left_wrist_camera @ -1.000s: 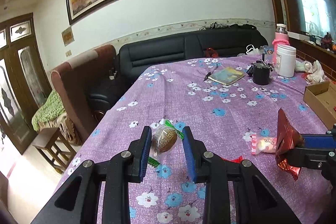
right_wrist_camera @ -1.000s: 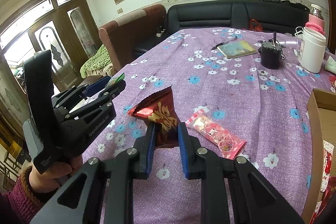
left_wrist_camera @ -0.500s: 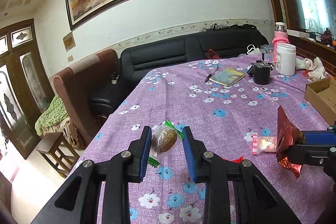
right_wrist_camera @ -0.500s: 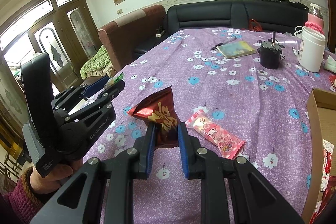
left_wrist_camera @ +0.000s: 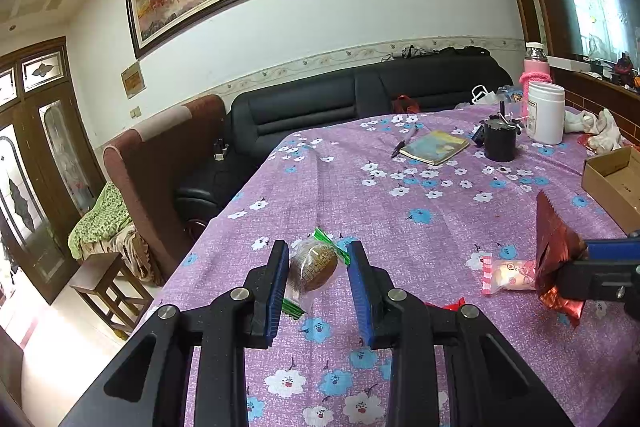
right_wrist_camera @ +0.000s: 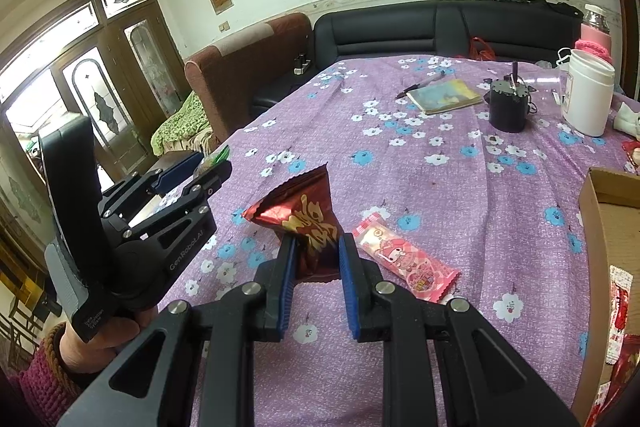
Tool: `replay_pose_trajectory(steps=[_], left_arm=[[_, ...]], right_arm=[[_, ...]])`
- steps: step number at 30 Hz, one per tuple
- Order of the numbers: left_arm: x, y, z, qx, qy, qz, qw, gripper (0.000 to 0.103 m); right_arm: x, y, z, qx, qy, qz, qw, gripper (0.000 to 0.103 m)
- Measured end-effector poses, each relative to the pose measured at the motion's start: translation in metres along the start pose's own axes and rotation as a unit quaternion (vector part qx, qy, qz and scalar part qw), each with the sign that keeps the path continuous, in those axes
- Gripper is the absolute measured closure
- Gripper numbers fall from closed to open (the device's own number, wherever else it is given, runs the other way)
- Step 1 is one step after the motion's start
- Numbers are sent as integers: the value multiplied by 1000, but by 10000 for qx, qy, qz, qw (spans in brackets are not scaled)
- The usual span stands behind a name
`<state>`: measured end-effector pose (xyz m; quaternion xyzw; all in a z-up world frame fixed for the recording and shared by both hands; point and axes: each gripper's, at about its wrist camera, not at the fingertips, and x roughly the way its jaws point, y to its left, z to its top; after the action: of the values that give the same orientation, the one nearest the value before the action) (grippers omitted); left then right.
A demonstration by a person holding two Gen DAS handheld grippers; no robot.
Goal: Organize snacks
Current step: 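Carry the green candy and red foil packet into the tray and open both grippers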
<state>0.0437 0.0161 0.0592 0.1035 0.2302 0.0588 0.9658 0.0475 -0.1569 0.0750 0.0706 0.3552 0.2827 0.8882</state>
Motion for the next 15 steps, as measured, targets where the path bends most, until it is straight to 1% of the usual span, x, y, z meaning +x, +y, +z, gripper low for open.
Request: replay_pose_trajectory(steps=[5, 9, 13, 15], left_arm=[[-1, 0, 0, 1, -25, 10, 10000, 71], [-7, -1, 3, -78, -75, -157, 9998, 71], [-14, -8, 10, -265, -21, -635, 9976, 71], [-17, -17, 13, -223, 18, -798, 9966, 71]], right_arm=[[-14, -12, 7, 194, -165, -44, 9997, 82], [-36, -36, 15, 525, -428, -118, 9976, 82], [-59, -73, 21, 1046, -657, -185, 9922, 82], [-69, -93, 22, 1331, -722, -218, 9882, 82]])
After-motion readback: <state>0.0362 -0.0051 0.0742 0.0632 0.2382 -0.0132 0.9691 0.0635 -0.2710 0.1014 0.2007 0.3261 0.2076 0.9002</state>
